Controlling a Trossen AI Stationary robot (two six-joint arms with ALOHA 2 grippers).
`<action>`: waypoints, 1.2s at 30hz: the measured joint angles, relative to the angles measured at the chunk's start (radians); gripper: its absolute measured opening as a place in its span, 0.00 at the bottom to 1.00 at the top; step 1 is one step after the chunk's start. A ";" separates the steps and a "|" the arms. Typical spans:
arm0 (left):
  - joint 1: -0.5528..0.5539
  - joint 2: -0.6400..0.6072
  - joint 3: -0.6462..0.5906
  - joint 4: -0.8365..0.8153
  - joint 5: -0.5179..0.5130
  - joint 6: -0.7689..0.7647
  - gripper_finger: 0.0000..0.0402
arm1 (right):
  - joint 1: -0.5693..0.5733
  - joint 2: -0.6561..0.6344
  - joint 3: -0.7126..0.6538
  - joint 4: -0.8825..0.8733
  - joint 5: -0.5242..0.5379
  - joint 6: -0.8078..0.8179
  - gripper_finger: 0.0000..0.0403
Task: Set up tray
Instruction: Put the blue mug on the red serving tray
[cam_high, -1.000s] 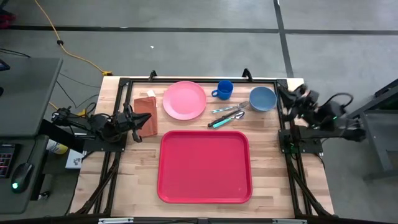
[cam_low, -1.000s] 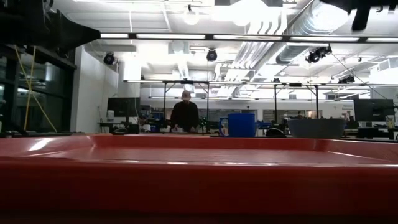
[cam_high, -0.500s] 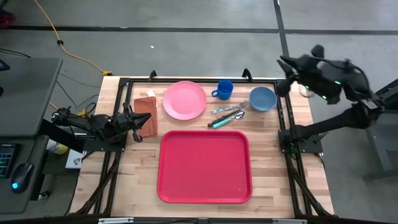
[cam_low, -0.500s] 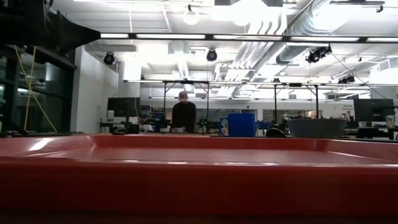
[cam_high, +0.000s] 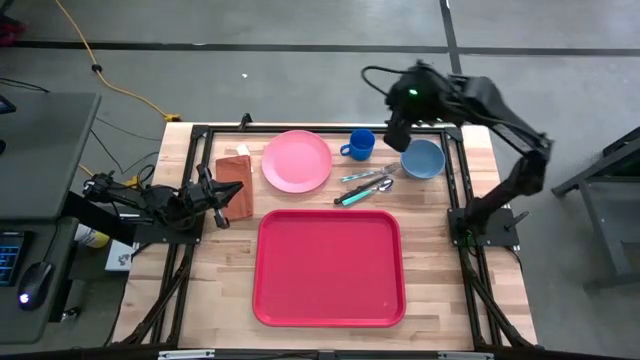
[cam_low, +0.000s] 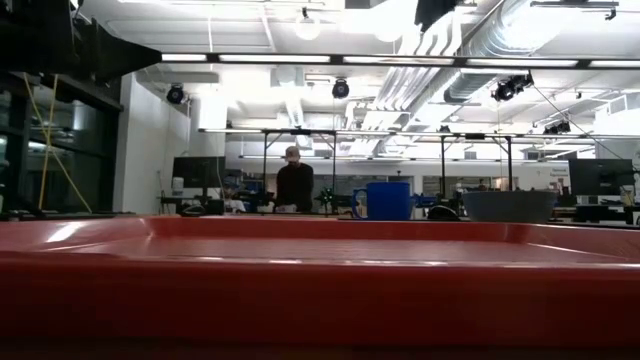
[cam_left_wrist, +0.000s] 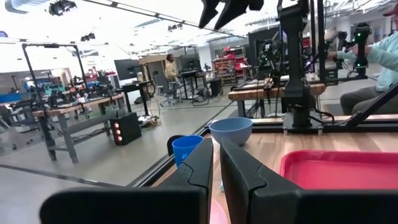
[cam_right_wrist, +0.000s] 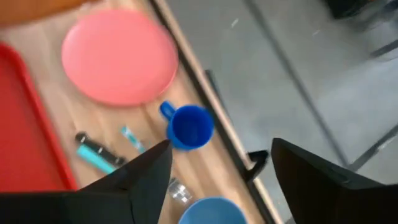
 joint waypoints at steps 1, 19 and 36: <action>0.000 0.000 0.000 0.000 0.000 0.000 0.15 | -0.018 0.026 0.000 -0.006 -0.025 -0.011 0.65; 0.000 0.000 0.001 -0.008 0.002 0.005 0.15 | -0.135 0.376 -0.001 0.018 -0.304 -0.172 0.65; 0.000 0.000 0.001 -0.054 0.044 -0.022 0.15 | -0.222 0.526 0.000 0.124 -0.282 0.178 0.65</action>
